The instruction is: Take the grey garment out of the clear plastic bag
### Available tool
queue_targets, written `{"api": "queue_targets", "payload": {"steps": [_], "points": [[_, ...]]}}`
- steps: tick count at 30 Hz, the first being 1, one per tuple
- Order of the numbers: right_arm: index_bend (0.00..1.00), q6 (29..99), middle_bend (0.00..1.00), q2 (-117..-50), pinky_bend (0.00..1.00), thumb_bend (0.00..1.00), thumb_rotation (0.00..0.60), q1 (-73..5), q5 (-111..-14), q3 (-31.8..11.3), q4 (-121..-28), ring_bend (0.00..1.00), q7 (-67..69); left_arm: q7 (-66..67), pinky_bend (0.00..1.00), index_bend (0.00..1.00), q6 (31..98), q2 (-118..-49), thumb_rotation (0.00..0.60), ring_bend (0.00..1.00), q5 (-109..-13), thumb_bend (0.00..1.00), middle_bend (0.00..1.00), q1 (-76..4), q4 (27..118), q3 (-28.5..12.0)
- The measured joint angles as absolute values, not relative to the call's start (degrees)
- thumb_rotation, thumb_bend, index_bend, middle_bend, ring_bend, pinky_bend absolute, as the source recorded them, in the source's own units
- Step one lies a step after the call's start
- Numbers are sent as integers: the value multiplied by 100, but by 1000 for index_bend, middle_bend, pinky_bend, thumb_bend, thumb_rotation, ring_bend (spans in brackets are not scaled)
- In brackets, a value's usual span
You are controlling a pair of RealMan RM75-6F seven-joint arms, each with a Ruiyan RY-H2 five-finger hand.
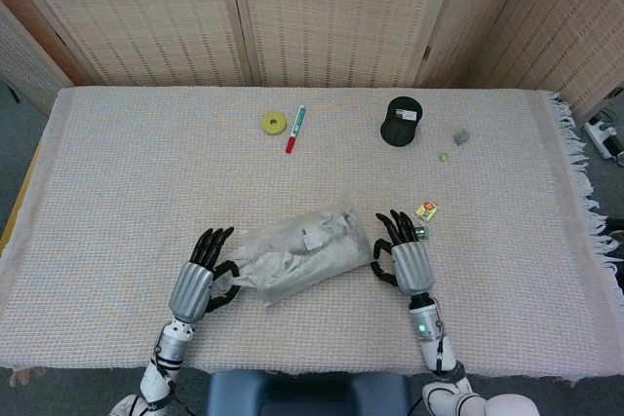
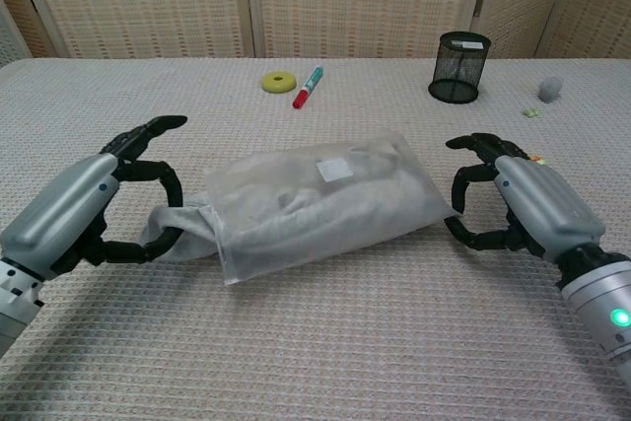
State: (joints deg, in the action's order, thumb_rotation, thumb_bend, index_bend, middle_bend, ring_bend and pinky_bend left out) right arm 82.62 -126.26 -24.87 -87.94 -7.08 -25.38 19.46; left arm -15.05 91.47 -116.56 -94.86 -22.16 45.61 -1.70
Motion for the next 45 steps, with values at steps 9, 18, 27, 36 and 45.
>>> {"api": "queue_targets", "payload": {"steps": [9, 18, 27, 36, 45], "points": [[674, 8397, 136, -11814, 0, 652, 600, -2395, -8688, -810, -2946, 0, 1569, -1521, 0, 774, 9449, -11104, 600, 0, -9470, 559, 104, -2151, 4478, -277], [677, 8402, 138, -10878, 0, 651, 600, -2136, -8444, -945, -3305, 0, 1241, -1736, 0, 772, 9459, -10602, 600, 0, -9178, 559, 109, -1834, 4272, -343], [0, 8352, 0, -10164, 0, 205, 600, -1856, -8495, -756, -4174, 0, 1305, -1976, 0, 22, 9185, -10261, 600, 0, -9191, 164, 0, -1747, 4736, -134], [0, 8729, 0, -8518, 0, 132, 600, -1312, -8470, -556, -7103, 0, -230, 243, 0, 134, 8292, -8379, 600, 0, -8257, 141, 0, -1566, 7638, -57], [0, 9122, 0, -6875, 0, 129, 600, -462, -8125, -373, -9273, 0, -1657, 2210, 0, 158, 8787, -6617, 600, 0, -7302, 150, 0, -966, 9919, -260]]}}
